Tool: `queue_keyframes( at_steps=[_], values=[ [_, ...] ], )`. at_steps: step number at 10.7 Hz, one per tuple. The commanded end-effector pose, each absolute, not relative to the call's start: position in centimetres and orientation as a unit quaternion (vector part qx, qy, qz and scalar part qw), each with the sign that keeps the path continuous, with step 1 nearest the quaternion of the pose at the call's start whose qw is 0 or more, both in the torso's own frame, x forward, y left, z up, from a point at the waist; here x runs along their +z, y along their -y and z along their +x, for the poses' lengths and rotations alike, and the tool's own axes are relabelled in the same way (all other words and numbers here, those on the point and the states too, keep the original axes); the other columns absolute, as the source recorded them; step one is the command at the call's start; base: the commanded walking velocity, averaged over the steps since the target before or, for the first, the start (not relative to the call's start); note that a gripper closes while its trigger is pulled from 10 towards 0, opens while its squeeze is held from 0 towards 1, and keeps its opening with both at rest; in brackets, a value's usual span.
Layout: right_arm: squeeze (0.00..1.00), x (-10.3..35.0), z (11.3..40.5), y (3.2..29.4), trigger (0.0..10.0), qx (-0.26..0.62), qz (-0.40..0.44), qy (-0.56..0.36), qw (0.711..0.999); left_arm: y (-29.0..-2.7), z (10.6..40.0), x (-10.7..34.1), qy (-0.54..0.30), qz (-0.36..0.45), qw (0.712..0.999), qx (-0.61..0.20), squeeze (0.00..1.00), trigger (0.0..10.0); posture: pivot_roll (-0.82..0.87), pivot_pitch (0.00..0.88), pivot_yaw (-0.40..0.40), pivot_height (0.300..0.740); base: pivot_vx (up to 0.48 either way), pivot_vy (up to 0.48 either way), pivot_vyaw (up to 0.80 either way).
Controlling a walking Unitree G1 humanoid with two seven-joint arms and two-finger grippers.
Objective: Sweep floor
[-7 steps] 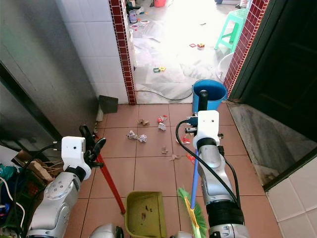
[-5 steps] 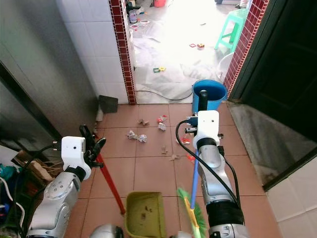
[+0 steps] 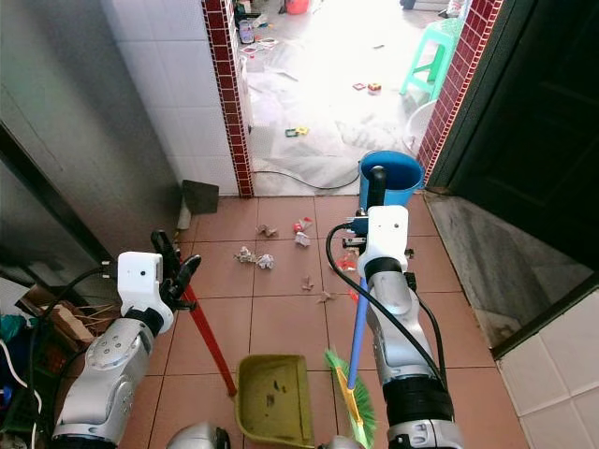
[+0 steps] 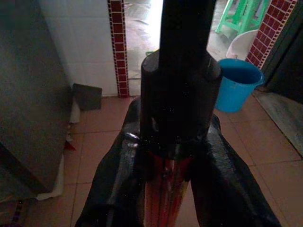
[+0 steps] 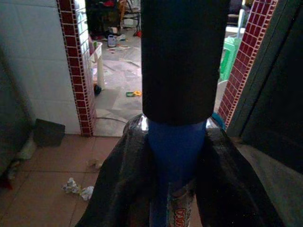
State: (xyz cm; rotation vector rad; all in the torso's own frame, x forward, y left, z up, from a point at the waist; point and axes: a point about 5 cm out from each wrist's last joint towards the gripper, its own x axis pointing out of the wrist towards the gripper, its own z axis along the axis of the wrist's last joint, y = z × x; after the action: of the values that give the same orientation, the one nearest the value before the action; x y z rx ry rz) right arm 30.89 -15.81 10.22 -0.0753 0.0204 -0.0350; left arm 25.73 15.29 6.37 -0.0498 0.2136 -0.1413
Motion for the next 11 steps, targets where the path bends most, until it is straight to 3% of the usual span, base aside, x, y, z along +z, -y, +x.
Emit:
queue_keyframes(
  at_steps=[1,5,9,11],
  values=[
    [0.00,10.9,31.4,15.7,10.0,-0.014,-0.032,0.005,0.999,-15.5,26.4,7.4,-0.079,-0.022,0.994,-0.069,0.00,10.0,-0.08,0.004,0.035,0.740,0.000,0.000,-0.51],
    [0.00,11.2,31.5,15.4,10.0,-0.005,-0.040,0.011,0.999,-15.3,26.4,7.5,-0.074,-0.024,0.994,-0.073,0.00,10.0,-0.08,0.005,0.030,0.740,0.235,0.273,-0.75],
    [0.00,11.9,31.8,15.2,10.0,0.009,-0.060,0.028,0.998,-15.1,26.6,7.7,-0.064,-0.014,0.995,-0.072,0.00,10.0,-0.09,0.003,0.027,0.740,0.335,0.338,0.00],
    [0.00,12.5,32.1,15.2,10.0,0.009,-0.077,0.043,0.996,-14.8,26.7,7.8,-0.061,-0.012,0.995,-0.078,0.00,10.0,-0.09,0.003,0.032,0.740,0.469,0.000,0.00]
  ],
)
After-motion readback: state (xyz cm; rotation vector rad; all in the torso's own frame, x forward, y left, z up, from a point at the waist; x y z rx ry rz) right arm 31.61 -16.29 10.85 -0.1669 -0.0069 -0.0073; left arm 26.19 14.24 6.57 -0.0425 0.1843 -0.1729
